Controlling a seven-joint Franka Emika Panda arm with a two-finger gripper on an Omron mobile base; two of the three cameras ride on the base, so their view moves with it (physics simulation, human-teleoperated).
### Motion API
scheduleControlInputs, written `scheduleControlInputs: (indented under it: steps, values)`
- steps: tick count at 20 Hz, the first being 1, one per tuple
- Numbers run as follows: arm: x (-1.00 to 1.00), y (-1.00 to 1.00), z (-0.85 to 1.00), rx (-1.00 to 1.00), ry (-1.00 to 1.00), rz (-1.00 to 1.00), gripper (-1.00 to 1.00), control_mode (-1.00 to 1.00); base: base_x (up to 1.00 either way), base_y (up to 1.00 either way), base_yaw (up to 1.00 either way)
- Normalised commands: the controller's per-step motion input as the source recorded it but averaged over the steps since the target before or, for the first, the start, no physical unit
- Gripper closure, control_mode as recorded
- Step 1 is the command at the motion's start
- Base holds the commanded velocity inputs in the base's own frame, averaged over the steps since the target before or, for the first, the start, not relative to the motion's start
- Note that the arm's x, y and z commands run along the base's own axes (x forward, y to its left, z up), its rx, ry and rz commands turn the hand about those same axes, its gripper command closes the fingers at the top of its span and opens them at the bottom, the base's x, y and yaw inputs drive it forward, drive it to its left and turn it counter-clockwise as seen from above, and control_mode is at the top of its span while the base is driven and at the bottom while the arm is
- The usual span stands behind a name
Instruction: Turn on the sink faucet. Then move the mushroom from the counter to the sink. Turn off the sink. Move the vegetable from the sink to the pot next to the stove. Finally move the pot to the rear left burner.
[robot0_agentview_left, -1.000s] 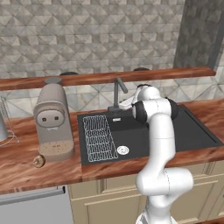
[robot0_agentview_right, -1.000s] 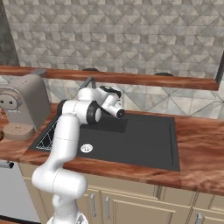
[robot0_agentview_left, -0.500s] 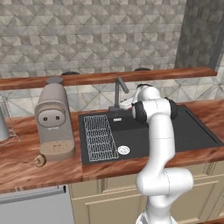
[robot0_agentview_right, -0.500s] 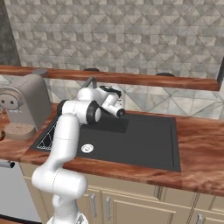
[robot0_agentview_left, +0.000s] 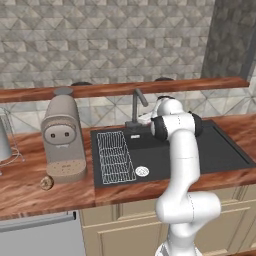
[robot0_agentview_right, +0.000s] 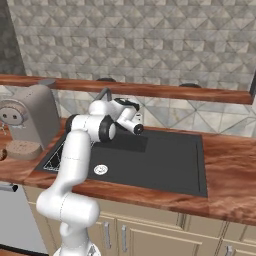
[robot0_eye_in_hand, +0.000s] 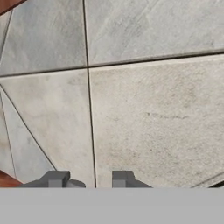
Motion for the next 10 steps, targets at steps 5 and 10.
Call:
scheduleControlInputs:
  steps: [5,10]
  values:
    - [-0.03,-0.99,-0.64,0.02,0.00,-0.01,1.00,-1.00,0.00,0.00,0.00]
    - [-0.05,-1.00,-0.66,0.02,0.00,-0.01,1.00,-1.00,0.00,0.00,0.00]
